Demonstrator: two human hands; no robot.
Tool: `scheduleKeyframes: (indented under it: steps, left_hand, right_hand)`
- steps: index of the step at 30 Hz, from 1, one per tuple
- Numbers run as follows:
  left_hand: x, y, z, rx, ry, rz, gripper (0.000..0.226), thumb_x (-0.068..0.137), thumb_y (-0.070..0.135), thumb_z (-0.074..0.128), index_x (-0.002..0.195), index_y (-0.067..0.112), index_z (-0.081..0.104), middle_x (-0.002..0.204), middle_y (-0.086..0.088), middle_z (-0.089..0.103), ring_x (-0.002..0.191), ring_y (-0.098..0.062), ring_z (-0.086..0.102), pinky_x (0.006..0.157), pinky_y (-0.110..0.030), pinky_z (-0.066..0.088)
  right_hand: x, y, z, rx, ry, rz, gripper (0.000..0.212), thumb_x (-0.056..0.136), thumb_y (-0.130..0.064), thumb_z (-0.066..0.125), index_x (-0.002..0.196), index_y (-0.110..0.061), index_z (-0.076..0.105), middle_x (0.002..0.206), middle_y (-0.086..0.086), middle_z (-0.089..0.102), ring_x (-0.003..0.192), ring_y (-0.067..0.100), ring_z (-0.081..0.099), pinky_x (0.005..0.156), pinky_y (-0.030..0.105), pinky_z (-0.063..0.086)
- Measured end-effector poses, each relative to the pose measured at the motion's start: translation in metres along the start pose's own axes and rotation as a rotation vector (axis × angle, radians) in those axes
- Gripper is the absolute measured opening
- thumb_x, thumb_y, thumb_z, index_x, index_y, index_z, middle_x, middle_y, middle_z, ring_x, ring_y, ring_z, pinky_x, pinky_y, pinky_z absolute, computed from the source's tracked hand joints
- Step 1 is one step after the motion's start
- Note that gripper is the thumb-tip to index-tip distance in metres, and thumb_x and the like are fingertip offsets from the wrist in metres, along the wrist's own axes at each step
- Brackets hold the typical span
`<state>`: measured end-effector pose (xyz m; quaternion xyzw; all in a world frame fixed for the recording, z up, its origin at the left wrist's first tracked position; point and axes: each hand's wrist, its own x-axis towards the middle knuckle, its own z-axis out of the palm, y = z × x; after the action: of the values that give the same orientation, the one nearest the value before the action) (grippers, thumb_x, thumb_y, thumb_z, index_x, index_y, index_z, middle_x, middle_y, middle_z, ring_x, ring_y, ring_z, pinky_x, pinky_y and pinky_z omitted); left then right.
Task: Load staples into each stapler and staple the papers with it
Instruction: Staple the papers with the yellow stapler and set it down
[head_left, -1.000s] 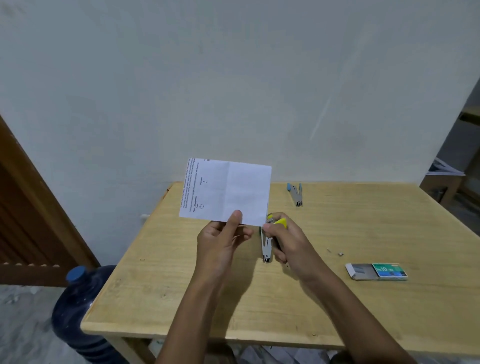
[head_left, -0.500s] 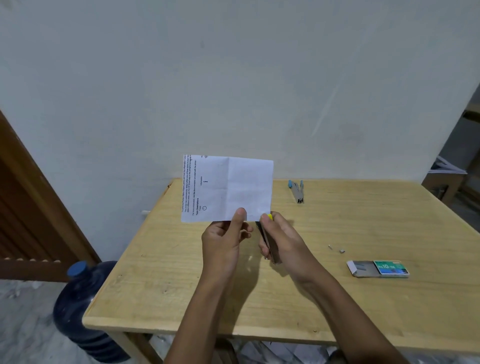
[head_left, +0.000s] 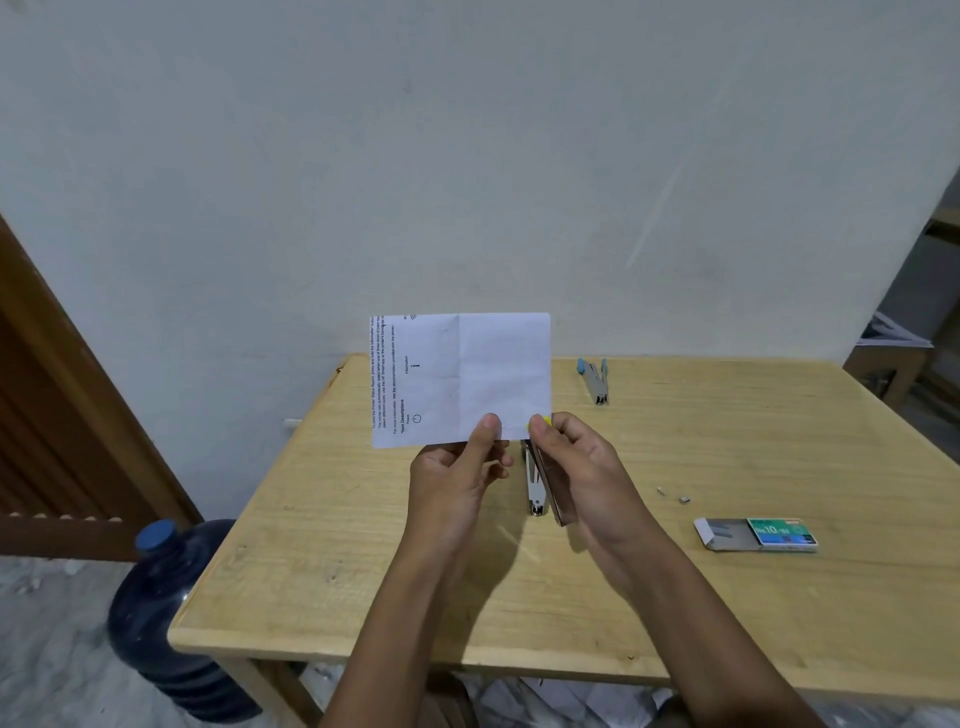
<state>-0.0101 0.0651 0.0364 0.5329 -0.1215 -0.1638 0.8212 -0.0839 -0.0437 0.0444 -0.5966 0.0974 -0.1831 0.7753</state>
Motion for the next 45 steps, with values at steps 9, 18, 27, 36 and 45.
scheduleKeyframes:
  steps: [9, 18, 27, 36, 45]
  left_hand:
    - [-0.003, 0.001, 0.001, -0.012, -0.019, -0.04, 0.025, 0.089, 0.021, 0.068, 0.066, 0.011, 0.071, 0.064, -0.006, 0.065, 0.062, -0.017, 0.06, 0.065, -0.024, 0.052]
    - [0.005, 0.002, -0.008, -0.081, -0.011, -0.171, 0.019, 0.09, 0.02, 0.068, 0.081, 0.004, 0.063, 0.068, -0.005, 0.061, 0.061, -0.016, 0.057, 0.063, -0.025, 0.051]
    - [0.016, -0.002, -0.02, 0.298, 0.116, -0.193, 0.023, 0.092, 0.028, 0.067, 0.086, 0.005, 0.07, 0.076, -0.002, 0.07, 0.067, -0.017, 0.063, 0.068, -0.034, 0.051]
    - [0.056, -0.041, -0.045, 1.168, 0.61, 0.071, 0.067, 0.079, 0.037, 0.071, 0.129, 0.007, 0.039, 0.148, -0.019, 0.026, 0.136, -0.037, 0.024, 0.109, -0.047, 0.025]
    - [0.066, -0.048, -0.051, 1.413, 0.201, 0.328, 0.027, 0.09, 0.031, 0.053, 0.098, 0.012, 0.071, 0.112, -0.008, 0.065, 0.116, -0.024, 0.055, 0.106, -0.039, 0.025]
  right_hand:
    - [-0.002, -0.002, -0.001, 0.013, 0.02, 0.06, 0.029, 0.091, -0.039, 0.064, 0.088, -0.01, 0.065, 0.081, 0.01, 0.068, 0.066, 0.017, 0.061, 0.055, 0.023, 0.047]
    - [0.003, -0.002, -0.004, 0.128, 0.209, 0.097, 0.049, 0.079, -0.062, 0.063, 0.094, -0.016, 0.064, 0.068, 0.002, 0.05, 0.04, 0.01, 0.026, 0.037, 0.023, 0.024]
    - [0.014, -0.005, -0.01, -0.268, 0.307, 0.082, 0.014, 0.093, -0.019, 0.065, 0.105, -0.014, 0.069, 0.041, -0.018, 0.045, 0.035, 0.001, 0.04, 0.038, 0.013, 0.032]
    - [0.026, -0.002, -0.049, -0.488, 0.261, 0.263, 0.007, 0.09, -0.024, 0.06, 0.087, -0.019, 0.056, 0.064, 0.003, 0.037, 0.057, 0.019, 0.032, 0.05, 0.029, 0.028]
    - [0.089, 0.014, -0.078, -1.202, 0.207, 0.133, 0.02, 0.095, -0.023, 0.054, 0.082, -0.013, 0.043, 0.08, 0.002, 0.045, 0.061, 0.016, 0.043, 0.053, 0.028, 0.032]
